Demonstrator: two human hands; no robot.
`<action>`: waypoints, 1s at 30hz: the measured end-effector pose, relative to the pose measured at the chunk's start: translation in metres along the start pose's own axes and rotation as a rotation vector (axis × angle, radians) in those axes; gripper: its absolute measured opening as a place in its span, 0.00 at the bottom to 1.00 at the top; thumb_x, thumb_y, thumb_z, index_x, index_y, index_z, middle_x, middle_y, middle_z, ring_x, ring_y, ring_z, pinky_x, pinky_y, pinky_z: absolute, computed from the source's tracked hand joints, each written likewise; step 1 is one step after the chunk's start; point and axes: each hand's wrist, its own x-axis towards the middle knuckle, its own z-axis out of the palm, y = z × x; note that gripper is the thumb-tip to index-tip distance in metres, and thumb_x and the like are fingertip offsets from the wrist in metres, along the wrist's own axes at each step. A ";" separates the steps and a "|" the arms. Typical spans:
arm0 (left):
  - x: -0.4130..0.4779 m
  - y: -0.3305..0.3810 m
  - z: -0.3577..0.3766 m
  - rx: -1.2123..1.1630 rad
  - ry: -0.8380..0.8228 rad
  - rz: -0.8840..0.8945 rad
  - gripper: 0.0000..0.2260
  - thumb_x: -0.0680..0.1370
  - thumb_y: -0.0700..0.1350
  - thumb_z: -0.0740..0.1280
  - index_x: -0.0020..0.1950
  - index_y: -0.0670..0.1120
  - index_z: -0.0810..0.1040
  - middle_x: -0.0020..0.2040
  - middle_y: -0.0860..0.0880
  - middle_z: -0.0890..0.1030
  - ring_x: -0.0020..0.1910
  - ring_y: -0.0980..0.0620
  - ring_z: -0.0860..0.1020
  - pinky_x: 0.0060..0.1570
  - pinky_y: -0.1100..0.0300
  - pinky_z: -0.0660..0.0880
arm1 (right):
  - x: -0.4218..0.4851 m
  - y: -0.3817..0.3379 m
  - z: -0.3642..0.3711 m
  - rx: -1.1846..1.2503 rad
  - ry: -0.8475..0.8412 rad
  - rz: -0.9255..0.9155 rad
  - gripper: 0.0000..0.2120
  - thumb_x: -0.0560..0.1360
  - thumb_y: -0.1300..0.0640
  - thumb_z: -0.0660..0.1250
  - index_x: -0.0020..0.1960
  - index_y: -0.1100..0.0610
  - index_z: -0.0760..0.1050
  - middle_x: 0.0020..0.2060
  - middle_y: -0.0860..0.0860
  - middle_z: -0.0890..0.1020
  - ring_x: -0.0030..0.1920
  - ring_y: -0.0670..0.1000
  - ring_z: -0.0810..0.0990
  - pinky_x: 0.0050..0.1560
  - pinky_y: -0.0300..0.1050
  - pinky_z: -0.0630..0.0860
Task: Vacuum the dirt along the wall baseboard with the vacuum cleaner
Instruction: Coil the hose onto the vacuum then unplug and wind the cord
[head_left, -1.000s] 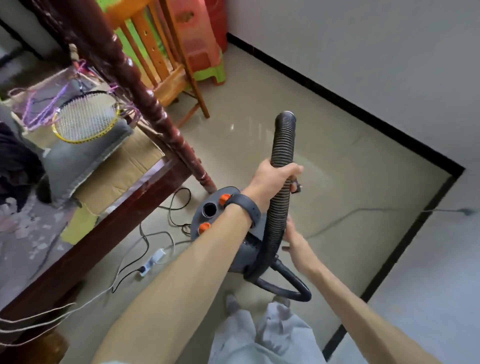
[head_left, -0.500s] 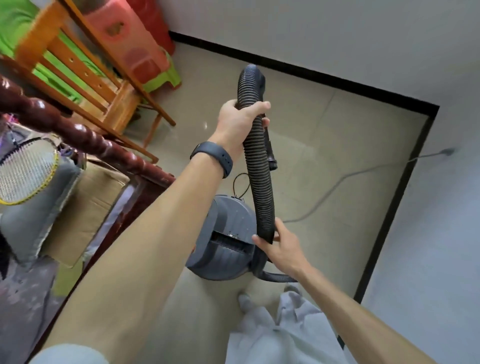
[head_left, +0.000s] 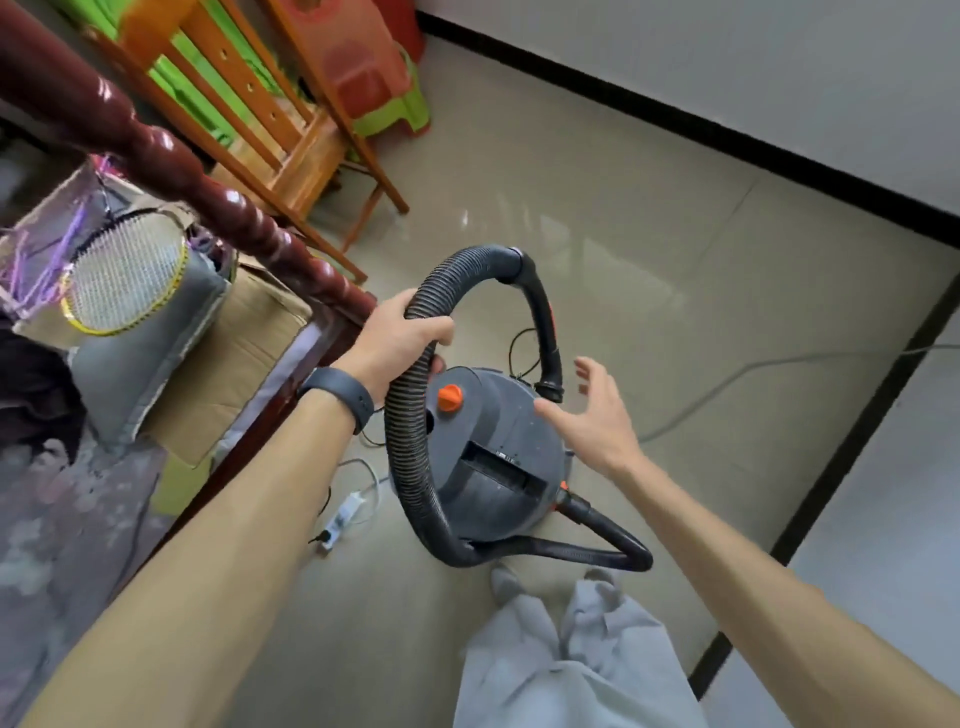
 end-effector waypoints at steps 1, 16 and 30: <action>-0.006 -0.004 -0.013 -0.002 0.022 0.014 0.09 0.68 0.30 0.65 0.44 0.40 0.71 0.28 0.45 0.75 0.20 0.48 0.71 0.21 0.62 0.68 | 0.017 -0.011 0.003 -0.045 0.044 -0.034 0.41 0.74 0.48 0.76 0.80 0.55 0.60 0.75 0.54 0.68 0.73 0.54 0.69 0.74 0.51 0.66; 0.011 -0.073 -0.139 -0.007 -0.162 -0.010 0.15 0.56 0.32 0.61 0.33 0.49 0.80 0.31 0.42 0.71 0.26 0.47 0.67 0.24 0.61 0.66 | 0.174 -0.057 0.089 -0.218 0.165 -0.020 0.46 0.72 0.38 0.76 0.82 0.36 0.53 0.83 0.56 0.48 0.81 0.63 0.54 0.77 0.58 0.59; 0.122 -0.116 -0.133 0.202 0.082 0.117 0.18 0.59 0.36 0.75 0.46 0.47 0.80 0.38 0.51 0.82 0.39 0.52 0.78 0.40 0.60 0.75 | 0.211 -0.066 0.072 -0.317 0.613 -0.259 0.17 0.78 0.58 0.63 0.67 0.54 0.71 0.62 0.60 0.74 0.62 0.63 0.71 0.63 0.60 0.71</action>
